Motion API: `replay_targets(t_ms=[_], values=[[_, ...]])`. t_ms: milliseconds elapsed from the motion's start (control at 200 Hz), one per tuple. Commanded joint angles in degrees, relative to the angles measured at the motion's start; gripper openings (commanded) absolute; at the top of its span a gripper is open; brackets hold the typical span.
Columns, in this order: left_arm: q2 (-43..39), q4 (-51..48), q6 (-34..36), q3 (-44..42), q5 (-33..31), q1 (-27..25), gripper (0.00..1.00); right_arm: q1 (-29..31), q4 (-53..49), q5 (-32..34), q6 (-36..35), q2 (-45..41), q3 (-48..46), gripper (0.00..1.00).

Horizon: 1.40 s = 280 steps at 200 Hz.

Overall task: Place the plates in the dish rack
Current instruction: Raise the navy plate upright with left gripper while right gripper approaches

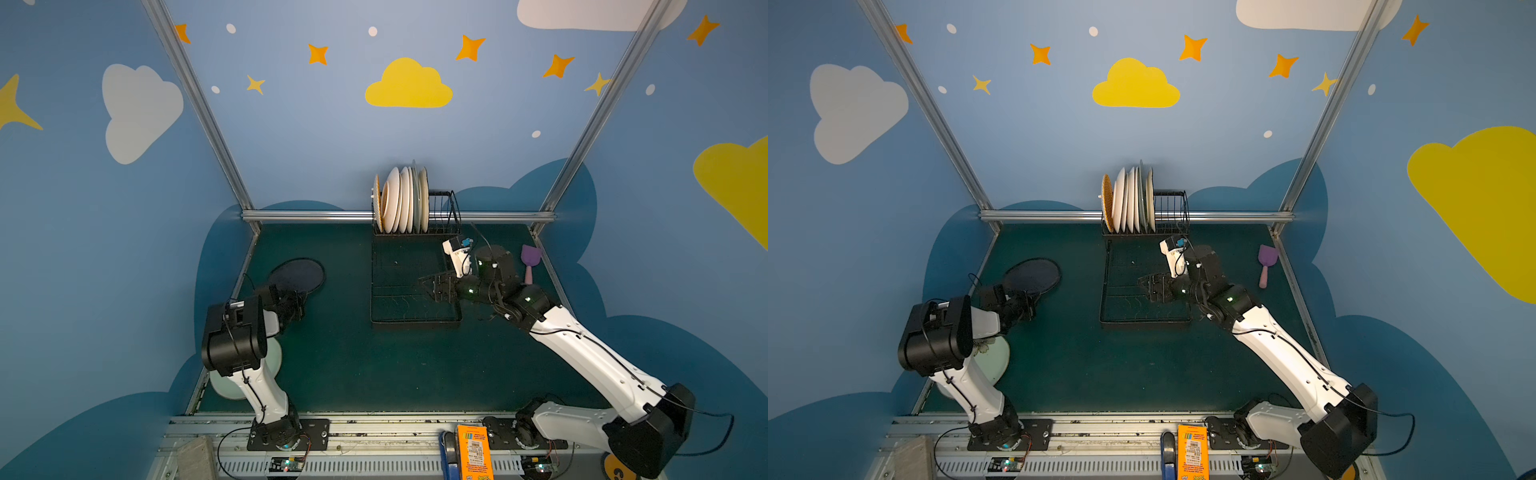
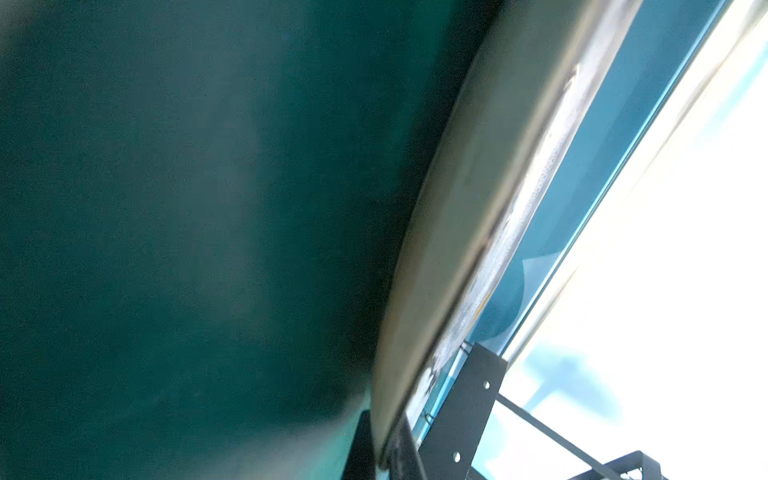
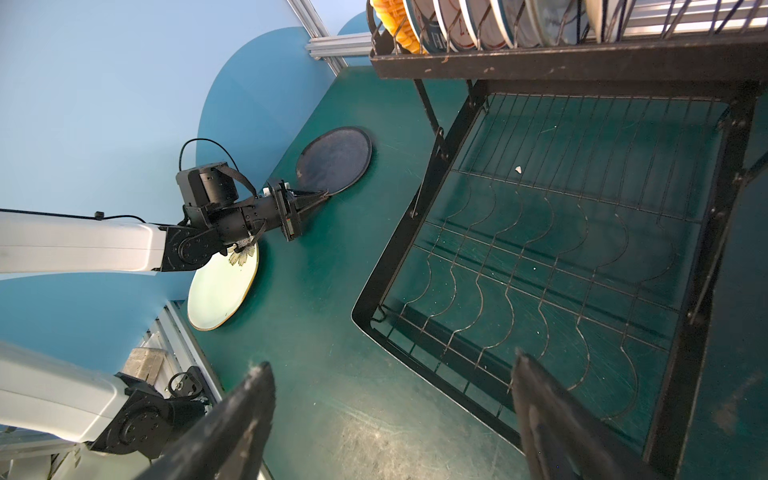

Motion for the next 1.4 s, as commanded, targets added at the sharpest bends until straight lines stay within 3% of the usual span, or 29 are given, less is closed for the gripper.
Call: replay_targets(t_ms=[0,185,466,616,956,1101,1257,1397], values=[[0.4,-4.1,1.5,-1.4,1.2,0.0,0.13,-0.1,1.3,-1.2,0.0,0.3,-0.6,0.87],[2.0,-0.4,-1.7,-1.9,0.7,0.5,0.32,-0.1,1.1,-1.0,-0.1,0.2,-0.6,0.87],[5.4,5.6,-7.0,-3.2,-3.4,0.5,0.34,-0.1,0.8,-0.9,-0.1,0.0,-0.4,0.87],[7.3,7.7,-8.3,-3.4,-5.2,-0.1,0.28,0.0,0.8,-1.0,-0.1,-0.1,-0.4,0.87],[8.4,7.0,-9.3,-4.1,-8.2,-0.7,0.04,0.0,-1.1,0.4,-0.8,-2.0,-0.1,0.87],[8.4,11.7,-7.3,-2.6,-4.2,-0.5,0.03,0.1,-1.5,0.4,-1.9,-1.8,-0.2,0.87],[3.2,9.8,-3.1,-3.6,-0.9,0.2,0.04,0.6,0.8,0.9,-3.1,-1.0,-1.7,0.88],[-0.6,13.8,-1.8,-6.5,3.6,2.8,0.03,1.3,4.9,-0.5,-4.4,0.1,-3.4,0.88]])
